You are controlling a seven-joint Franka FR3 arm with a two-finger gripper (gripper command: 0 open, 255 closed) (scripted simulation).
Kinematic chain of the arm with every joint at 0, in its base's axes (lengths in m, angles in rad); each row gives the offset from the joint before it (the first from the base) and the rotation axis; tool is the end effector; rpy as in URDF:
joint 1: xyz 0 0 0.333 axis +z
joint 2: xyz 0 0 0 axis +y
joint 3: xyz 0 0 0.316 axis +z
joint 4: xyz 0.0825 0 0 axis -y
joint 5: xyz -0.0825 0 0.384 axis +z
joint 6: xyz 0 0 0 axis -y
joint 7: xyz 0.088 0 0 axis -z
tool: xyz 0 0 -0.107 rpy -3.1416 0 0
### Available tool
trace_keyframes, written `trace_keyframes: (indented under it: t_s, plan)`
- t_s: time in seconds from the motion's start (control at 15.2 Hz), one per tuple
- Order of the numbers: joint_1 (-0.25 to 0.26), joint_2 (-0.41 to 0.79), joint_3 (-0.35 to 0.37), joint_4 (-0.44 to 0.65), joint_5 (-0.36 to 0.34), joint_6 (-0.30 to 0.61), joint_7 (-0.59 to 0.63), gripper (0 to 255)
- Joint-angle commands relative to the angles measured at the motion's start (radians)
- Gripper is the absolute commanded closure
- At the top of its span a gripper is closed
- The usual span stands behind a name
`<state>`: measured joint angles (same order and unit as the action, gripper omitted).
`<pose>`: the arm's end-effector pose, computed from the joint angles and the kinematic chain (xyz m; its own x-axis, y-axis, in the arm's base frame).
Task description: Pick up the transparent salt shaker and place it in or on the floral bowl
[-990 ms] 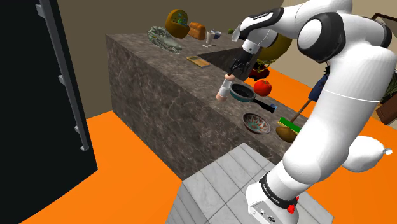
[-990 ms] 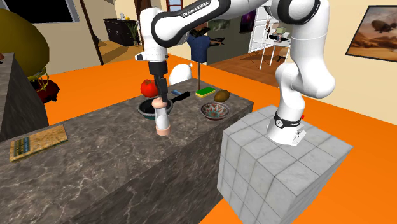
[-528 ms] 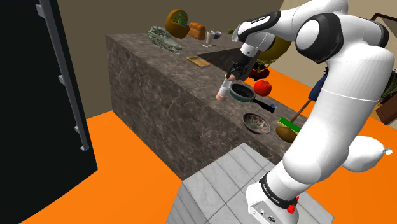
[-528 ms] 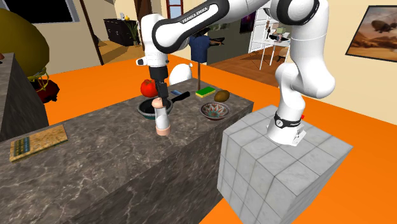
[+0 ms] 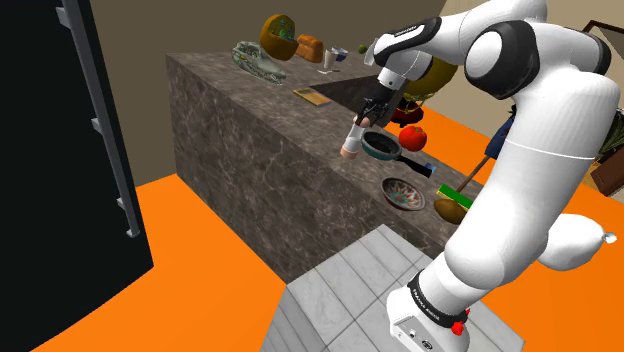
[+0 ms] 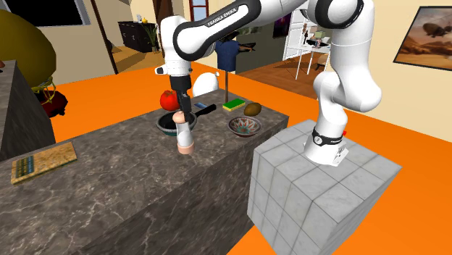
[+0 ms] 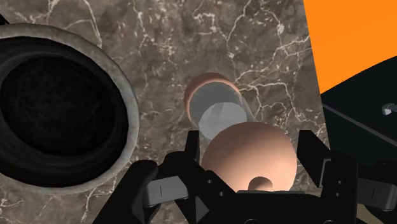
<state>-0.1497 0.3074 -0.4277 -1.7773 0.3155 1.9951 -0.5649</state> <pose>0.5459 -0.3102 0.3940 0.9899 -0.1390 0.0271 -0.1328 -0.9776 -0.1635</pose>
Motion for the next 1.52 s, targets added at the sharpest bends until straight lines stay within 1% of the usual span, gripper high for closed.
trace_keyframes:
  t_s: [0.0,0.26,1.45]
  plan:
    - [0.000,0.000,0.000,0.000,0.000,0.000,0.000,255]
    - [0.000,0.000,0.000,0.000,0.000,0.000,0.000,255]
    - [-0.001,-0.057,-0.014,0.168,-0.043,-0.214,0.055,255]
